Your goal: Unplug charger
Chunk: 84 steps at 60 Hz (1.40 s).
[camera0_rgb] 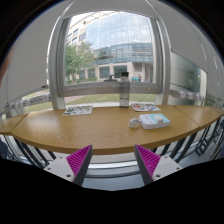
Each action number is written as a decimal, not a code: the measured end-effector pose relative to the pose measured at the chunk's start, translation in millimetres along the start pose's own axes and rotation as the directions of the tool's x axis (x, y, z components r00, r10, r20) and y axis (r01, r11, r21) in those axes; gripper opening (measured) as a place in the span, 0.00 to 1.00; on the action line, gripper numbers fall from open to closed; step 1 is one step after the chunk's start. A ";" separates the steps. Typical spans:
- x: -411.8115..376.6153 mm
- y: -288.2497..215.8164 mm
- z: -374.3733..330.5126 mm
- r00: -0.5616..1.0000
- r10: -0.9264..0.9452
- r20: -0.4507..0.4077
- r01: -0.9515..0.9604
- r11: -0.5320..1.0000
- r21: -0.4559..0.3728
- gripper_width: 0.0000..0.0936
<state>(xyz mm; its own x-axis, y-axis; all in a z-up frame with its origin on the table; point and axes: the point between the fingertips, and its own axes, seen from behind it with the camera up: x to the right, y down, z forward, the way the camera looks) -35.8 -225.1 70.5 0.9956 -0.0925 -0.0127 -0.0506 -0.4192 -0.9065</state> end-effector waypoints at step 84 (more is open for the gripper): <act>298.8 -299.1 99.5 0.997 -0.063 -0.055 0.081 0.897 0.434 0.19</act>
<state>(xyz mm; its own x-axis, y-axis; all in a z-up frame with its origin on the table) 284.7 -37.5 295.8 0.9910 -0.1151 0.0677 0.0692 0.0088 -0.9976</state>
